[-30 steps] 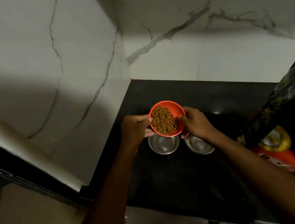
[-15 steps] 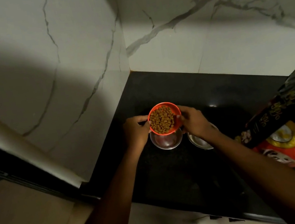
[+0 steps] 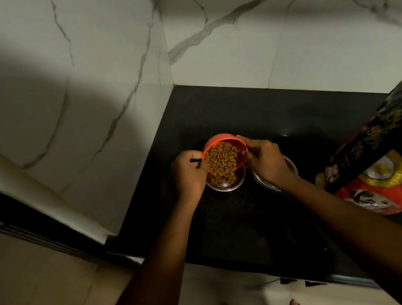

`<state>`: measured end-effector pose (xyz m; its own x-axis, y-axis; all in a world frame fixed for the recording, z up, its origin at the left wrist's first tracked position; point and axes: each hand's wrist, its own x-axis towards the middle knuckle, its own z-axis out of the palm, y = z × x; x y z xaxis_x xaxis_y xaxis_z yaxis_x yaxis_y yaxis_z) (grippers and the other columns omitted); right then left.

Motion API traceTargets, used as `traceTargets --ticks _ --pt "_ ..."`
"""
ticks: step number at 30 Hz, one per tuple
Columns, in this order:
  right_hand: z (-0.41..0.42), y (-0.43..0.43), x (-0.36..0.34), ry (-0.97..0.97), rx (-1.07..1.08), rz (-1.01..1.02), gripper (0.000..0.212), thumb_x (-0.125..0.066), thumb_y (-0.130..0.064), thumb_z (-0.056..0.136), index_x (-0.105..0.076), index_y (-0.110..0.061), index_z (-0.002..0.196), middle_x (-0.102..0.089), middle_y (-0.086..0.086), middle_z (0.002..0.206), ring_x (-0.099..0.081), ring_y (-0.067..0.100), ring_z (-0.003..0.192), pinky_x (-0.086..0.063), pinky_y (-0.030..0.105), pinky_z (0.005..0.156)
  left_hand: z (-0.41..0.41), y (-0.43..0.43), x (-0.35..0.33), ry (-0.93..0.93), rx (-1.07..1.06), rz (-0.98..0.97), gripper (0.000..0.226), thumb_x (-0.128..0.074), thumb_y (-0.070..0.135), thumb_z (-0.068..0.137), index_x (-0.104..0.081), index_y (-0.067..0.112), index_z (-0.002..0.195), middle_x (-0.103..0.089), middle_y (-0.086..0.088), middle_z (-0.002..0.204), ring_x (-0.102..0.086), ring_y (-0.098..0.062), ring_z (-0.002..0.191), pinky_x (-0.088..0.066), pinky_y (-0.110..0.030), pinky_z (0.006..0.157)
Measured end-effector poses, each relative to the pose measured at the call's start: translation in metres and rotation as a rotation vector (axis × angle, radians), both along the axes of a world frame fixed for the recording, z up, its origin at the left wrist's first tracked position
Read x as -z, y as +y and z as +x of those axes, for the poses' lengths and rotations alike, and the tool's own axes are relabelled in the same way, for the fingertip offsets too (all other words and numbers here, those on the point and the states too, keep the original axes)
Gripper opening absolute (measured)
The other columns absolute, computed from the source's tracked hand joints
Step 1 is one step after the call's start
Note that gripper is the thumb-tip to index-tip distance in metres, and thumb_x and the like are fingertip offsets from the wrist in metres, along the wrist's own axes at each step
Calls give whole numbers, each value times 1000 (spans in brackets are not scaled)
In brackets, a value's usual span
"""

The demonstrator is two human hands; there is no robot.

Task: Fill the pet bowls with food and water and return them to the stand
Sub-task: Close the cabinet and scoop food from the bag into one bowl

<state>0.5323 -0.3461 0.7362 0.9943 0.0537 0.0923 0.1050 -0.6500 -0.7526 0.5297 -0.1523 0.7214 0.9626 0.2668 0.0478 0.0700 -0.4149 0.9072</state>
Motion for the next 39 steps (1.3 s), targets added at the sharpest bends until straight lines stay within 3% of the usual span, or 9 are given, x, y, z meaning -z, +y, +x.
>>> traceTargets --ticks 8,16,22,27,32,39 --pt "-4 1 3 -23 17 46 40 -60 -14 96 -58 -18 136 -64 2 131 -62 10 116 -54 35 97 -5 -2 6 -143 6 -55 17 -72 -7 76 -68 3 89 -69 -11 101 -69 -18 86 -57 -25 76" --pt "2 3 10 -73 38 107 44 -61 -18 96 -54 -24 139 -64 -2 131 -60 0 113 -51 26 98 3 -2 12 -255 -16 -49 18 -69 -10 73 -65 4 82 -68 -13 98 -70 -21 83 -60 -35 75" --pt "2 7 9 -102 44 178 45 -60 -19 95 -53 -26 139 -59 -4 137 -57 5 124 -49 31 104 7 0 11 -315 -44 -60 27 -72 -7 72 -59 17 77 -67 -9 98 -69 -21 86 -60 -42 71" --pt "0 11 9 -125 44 214 46 -61 -21 95 -52 -26 140 -57 -5 140 -54 0 123 -47 17 99 5 2 10 -362 -55 -64 24 -71 -8 71 -59 13 74 -67 -12 99 -68 -21 89 -61 -40 69" --pt "-8 13 10 -166 45 222 47 -61 -12 95 -53 -24 140 -57 -6 138 -54 0 123 -42 5 95 -2 4 7 -399 -52 -59 15 -70 -9 73 -59 0 73 -66 -16 102 -66 -17 92 -60 -25 70" --pt "-17 18 9 -213 71 279 51 -58 -2 93 -53 -20 140 -57 0 140 -55 10 127 -39 2 95 -13 4 3 -464 -54 -21 17 -66 -13 72 -56 -1 75 -63 -15 108 -65 -18 97 -60 -30 74"
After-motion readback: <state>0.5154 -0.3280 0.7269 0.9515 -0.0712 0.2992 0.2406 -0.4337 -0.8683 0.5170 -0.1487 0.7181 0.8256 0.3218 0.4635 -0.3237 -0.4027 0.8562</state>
